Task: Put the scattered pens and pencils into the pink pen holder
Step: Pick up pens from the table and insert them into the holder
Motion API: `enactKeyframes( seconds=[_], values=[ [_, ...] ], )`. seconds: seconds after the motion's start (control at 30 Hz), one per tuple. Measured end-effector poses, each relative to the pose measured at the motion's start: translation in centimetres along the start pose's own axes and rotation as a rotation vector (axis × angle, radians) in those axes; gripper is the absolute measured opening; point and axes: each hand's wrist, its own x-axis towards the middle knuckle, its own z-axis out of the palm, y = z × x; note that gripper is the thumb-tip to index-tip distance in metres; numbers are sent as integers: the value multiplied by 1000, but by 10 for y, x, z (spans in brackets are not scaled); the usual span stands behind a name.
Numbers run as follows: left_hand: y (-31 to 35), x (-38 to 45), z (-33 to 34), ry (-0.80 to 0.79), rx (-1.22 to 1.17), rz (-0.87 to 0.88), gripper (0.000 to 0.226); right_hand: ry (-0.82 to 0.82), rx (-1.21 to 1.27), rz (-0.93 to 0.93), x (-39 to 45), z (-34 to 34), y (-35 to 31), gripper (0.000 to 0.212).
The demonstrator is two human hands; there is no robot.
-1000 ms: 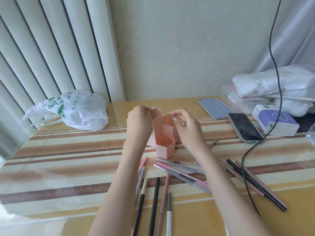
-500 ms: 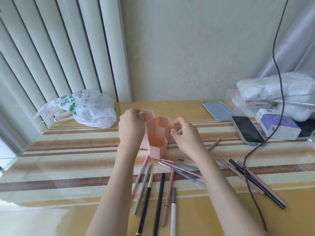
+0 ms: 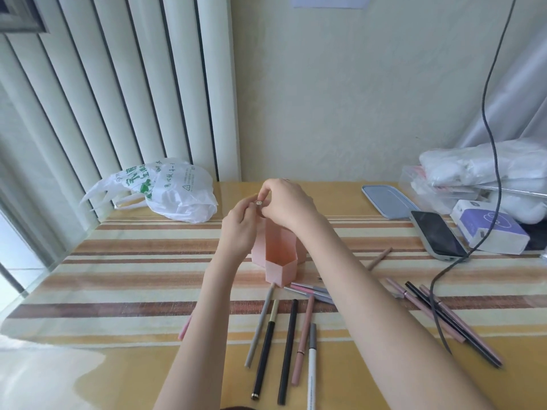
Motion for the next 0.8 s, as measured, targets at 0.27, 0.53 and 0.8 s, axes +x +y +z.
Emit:
enactKeyframes(
  seconds=[0.27,0.53,0.8],
  values=[
    [-9,0,-23,-53,2,-32,32,103,31,28,9,14,5,16],
    [-53,-12,-74,-180,774,-595,70,219,164,55,14,21,18,5],
    [-36,-12,-86,-463,980,-603,72,332,632,10,6,5,28,8]
  ],
)
